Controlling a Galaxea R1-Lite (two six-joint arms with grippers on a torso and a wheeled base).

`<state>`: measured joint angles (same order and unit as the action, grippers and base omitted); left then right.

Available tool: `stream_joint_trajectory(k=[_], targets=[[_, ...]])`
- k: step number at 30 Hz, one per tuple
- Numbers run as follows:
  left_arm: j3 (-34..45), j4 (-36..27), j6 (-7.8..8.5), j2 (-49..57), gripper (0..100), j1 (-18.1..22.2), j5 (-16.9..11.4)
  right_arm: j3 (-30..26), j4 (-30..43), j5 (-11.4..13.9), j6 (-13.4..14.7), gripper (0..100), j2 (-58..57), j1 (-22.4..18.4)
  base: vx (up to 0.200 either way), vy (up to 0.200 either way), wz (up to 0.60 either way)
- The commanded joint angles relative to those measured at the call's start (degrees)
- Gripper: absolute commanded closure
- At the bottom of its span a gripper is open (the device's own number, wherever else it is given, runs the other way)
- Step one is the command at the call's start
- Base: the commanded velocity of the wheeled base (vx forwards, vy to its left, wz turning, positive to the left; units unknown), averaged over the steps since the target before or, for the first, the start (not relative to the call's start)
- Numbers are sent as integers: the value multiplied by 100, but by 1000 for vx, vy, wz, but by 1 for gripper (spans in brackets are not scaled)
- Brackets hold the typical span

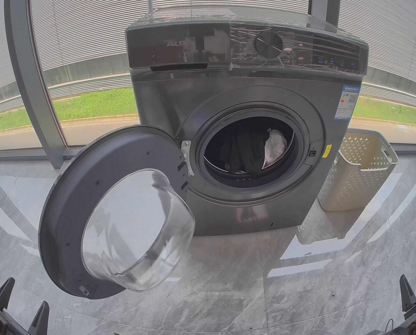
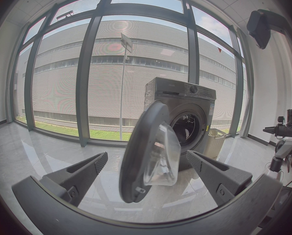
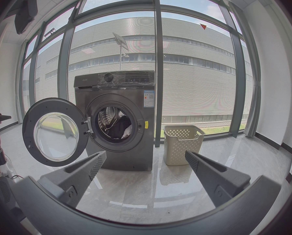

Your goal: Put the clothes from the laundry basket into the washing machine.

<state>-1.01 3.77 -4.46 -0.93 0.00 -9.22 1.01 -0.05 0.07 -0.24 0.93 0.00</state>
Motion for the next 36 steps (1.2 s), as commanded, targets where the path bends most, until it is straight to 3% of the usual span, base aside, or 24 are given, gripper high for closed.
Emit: stream_joint_trajectory(k=[1,6,36], targets=[[101,1,-2,93,0,0,16,-101,-4,1,-2,0,-66,0,0,200,0],[101,10,-81,93,0,0,-1,-101,-4,1,-2,0,-66,0,0,40,0],[101,1,-72,93,0,0,16,-101,5,19,-2,0,-66,0,0,0,0]])
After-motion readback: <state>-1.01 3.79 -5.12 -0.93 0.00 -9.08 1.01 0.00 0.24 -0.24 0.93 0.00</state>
